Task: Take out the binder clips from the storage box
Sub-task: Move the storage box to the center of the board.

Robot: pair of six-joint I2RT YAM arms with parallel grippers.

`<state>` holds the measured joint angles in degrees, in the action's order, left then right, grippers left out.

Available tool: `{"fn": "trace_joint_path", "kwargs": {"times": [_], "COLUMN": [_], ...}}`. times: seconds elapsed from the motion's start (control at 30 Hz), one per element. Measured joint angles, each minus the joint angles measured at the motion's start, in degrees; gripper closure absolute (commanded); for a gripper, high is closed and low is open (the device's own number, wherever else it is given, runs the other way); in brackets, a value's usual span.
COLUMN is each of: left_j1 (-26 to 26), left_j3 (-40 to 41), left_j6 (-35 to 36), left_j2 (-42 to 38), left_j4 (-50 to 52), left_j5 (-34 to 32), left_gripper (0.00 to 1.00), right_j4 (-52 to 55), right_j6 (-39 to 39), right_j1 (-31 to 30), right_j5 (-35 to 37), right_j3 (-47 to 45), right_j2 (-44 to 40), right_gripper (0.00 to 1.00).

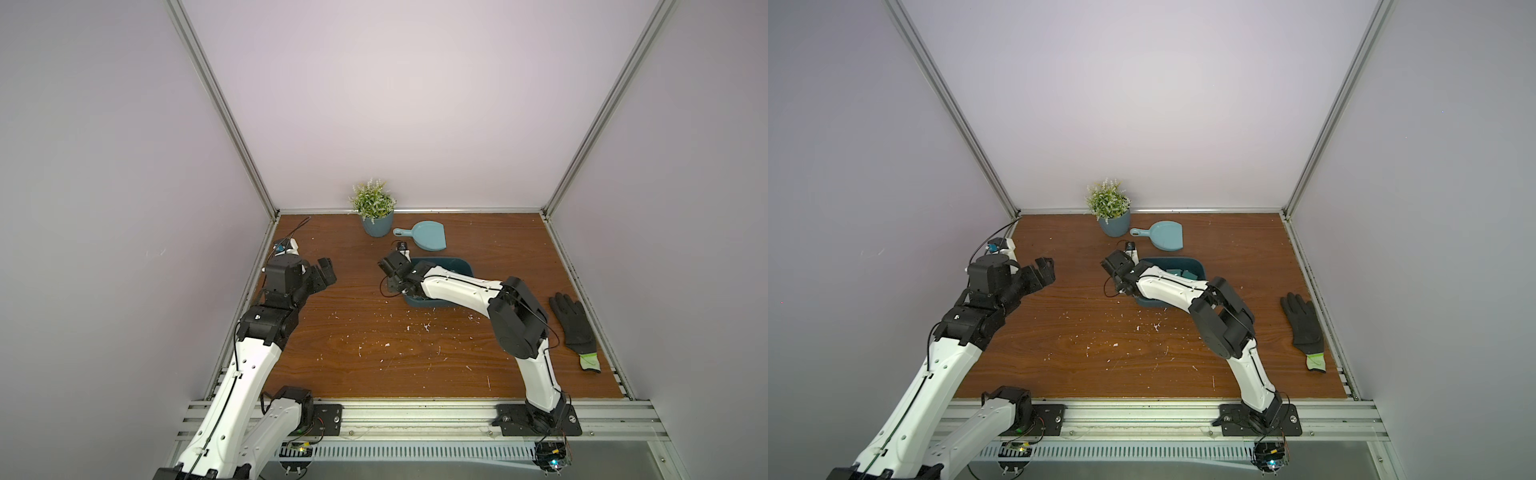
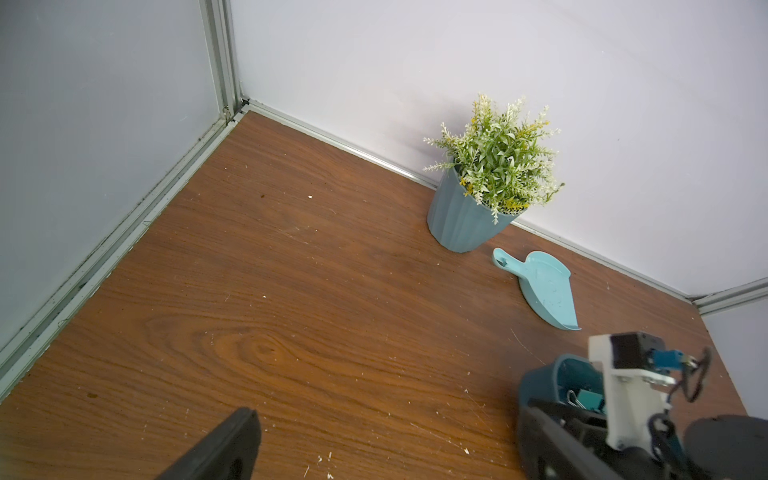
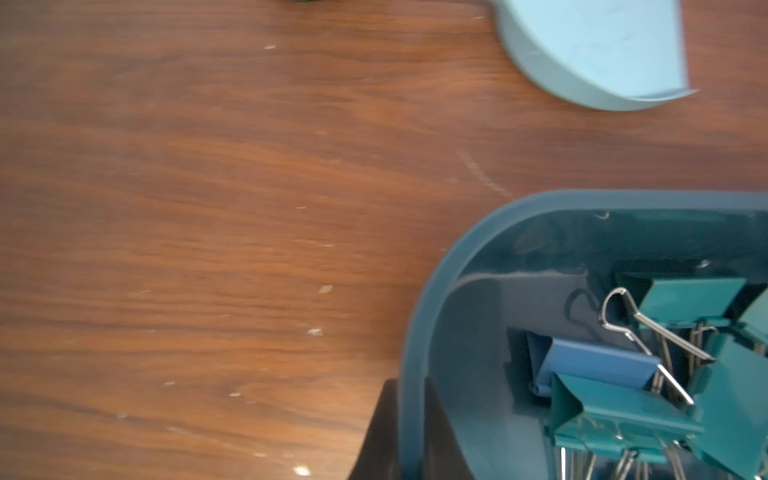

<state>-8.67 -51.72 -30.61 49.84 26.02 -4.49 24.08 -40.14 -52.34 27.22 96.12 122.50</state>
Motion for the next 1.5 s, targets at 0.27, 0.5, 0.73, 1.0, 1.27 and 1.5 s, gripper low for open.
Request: {"fn": "trace_joint_path", "kwargs": {"times": [0.27, 0.5, 0.73, 1.0, 1.27, 1.5], "left_j1": [-0.02, -0.02, -0.07, -0.24, -1.33, -8.17], "left_j3": [0.0, 0.0, 0.0, -0.02, -0.09, -1.07], "left_j6": [-0.79, -1.14, -1.18, -1.36, -2.16, -3.65], "left_j2": [-0.63, -0.63, -0.59, 0.92, 4.66, 9.75], "left_j4": [1.73, 2.21, 2.43, 2.51, 2.51, 2.47], "left_j5": [0.0, 0.39, 0.42, 1.51, 4.46, 3.54], "left_gripper": [0.0, 0.0, 0.0, 0.0, 0.0, 0.07], "right_j4": [4.13, 7.43, 7.67, 7.06, 2.47, -8.07], "right_j6": [-2.47, -3.72, -4.15, -3.1, 0.46, 2.71], "right_j1": [-3.28, -3.69, -3.87, -3.69, -0.68, 6.16], "right_j5": [1.49, 2.4, 0.83, 0.92, 1.01, 0.42], "right_j3": [10.29, 19.1, 22.71, 24.92, 9.88, -13.64], "right_j2": [7.23, 12.81, 14.14, 11.93, -7.08, -26.93], "right_gripper": [1.0, 0.94, 0.36, 0.11, 0.01, 0.01]}}
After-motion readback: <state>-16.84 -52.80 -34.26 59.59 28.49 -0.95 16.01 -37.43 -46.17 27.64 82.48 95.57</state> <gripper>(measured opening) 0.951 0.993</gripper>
